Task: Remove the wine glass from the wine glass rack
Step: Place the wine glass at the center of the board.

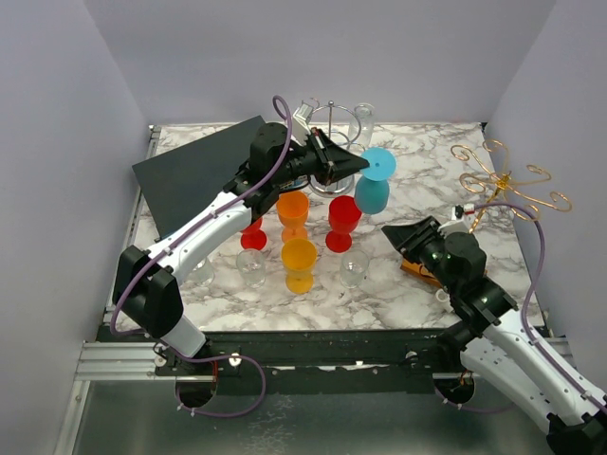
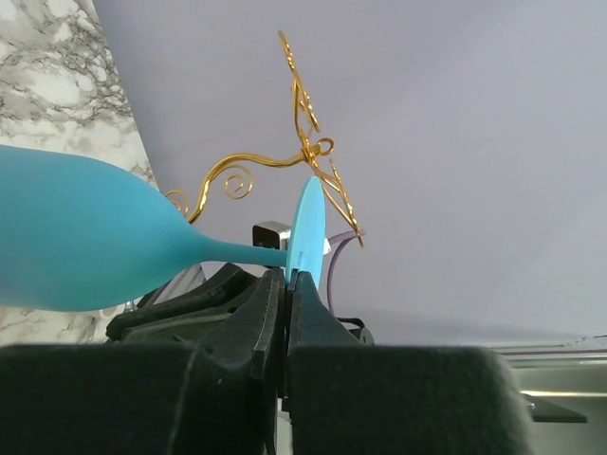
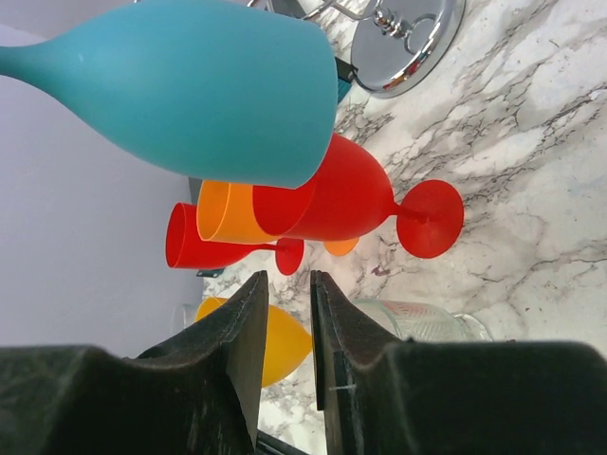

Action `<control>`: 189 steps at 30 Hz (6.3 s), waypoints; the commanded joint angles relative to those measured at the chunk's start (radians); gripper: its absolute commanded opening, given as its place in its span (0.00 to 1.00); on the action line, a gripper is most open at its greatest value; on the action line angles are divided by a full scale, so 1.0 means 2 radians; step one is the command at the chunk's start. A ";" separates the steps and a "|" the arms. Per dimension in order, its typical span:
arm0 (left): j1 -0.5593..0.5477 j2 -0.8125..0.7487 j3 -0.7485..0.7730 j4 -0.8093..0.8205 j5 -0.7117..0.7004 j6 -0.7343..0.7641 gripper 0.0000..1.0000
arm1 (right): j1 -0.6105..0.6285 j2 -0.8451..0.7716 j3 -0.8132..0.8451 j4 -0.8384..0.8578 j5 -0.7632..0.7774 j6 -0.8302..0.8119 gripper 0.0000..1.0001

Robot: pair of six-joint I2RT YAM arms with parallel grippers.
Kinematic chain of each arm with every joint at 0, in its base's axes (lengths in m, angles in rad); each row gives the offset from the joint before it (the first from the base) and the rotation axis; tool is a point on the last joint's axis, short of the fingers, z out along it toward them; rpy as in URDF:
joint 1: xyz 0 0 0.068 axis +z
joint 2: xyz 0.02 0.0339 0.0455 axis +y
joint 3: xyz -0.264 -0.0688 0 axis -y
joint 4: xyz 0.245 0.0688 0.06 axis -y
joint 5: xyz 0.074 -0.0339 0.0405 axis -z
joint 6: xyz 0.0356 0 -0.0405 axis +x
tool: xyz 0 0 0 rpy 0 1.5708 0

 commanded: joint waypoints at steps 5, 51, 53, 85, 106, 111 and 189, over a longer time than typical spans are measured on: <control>-0.001 -0.023 0.022 -0.006 -0.004 0.011 0.00 | 0.000 0.008 -0.044 -0.018 -0.016 0.044 0.24; -0.016 -0.013 0.053 -0.038 0.001 0.033 0.00 | 0.001 0.008 0.113 -0.031 -0.024 0.024 0.04; -0.016 -0.013 0.052 -0.039 0.000 0.032 0.00 | 0.001 0.009 0.113 -0.025 -0.028 0.033 0.01; -0.017 -0.023 0.046 -0.041 -0.009 0.033 0.00 | 0.000 0.051 0.051 0.236 -0.117 0.219 0.00; -0.017 -0.022 0.043 -0.041 -0.011 0.035 0.00 | 0.001 0.052 -0.011 0.418 -0.069 0.297 0.00; -0.017 -0.022 0.044 -0.041 -0.010 0.035 0.00 | 0.001 0.068 -0.007 0.462 -0.074 0.303 0.00; -0.003 -0.188 -0.070 0.006 0.002 -0.109 0.00 | 0.001 -0.034 0.107 0.021 -0.119 -0.023 0.97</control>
